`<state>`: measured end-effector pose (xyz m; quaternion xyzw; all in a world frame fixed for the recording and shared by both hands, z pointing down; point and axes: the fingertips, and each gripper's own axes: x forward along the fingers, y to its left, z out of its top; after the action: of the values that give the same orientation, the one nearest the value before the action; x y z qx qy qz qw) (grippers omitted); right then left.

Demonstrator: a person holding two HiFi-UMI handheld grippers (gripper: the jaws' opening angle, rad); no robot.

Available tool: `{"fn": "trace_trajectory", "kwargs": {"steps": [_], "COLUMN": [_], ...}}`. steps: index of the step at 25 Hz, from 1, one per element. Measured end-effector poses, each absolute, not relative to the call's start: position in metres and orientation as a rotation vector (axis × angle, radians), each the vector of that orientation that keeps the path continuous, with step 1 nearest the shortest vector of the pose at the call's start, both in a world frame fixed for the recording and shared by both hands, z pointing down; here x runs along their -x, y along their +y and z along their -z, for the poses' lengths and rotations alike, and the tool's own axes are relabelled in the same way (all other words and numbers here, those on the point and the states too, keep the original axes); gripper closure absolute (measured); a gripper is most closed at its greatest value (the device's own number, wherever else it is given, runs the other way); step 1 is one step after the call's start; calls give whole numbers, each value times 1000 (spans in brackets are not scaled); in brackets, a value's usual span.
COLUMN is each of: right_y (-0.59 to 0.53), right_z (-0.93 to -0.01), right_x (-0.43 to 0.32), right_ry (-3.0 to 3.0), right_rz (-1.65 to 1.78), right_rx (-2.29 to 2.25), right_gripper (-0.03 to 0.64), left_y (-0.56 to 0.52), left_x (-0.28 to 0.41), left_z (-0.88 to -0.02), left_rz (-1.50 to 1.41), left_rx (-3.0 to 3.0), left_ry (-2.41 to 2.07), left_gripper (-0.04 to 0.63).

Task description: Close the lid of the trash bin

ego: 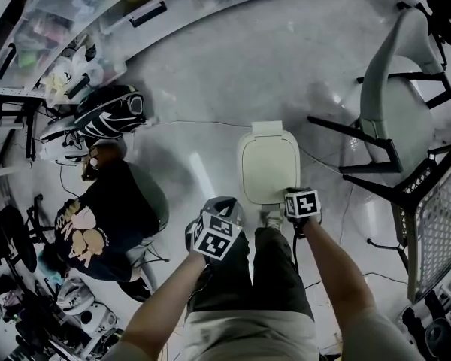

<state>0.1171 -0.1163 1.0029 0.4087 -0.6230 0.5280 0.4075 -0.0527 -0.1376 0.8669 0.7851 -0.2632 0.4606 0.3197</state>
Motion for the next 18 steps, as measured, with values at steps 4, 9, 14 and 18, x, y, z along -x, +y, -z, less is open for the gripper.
{"fn": "trace_trajectory", "kwargs": {"steps": [4,9,14,18], "right_y": [-120,-118,-134,-151], "right_z": [-1002,-959,-871,-784], "right_x": [-118,-115,-110,-112], "right_ry": [-1561,-1571,-1677,-1802], "right_rz": [-1365,-1345,-1305,-1249], "right_rx": [-1103,-1145,-1195,-1247], "right_gripper": [595,614,614,614], "left_y": [-134,-128,-140,-156], "left_x": [52,56,69,70], "left_z": [-862,-830,-773,-717], "left_rz": [-1214,-1210,-1196,-1187], "left_rx": [-2080,-2108,-2128,-2209], "left_ry": [-696,-700,-753,-787], "left_gripper": [594,594,594,594]}}
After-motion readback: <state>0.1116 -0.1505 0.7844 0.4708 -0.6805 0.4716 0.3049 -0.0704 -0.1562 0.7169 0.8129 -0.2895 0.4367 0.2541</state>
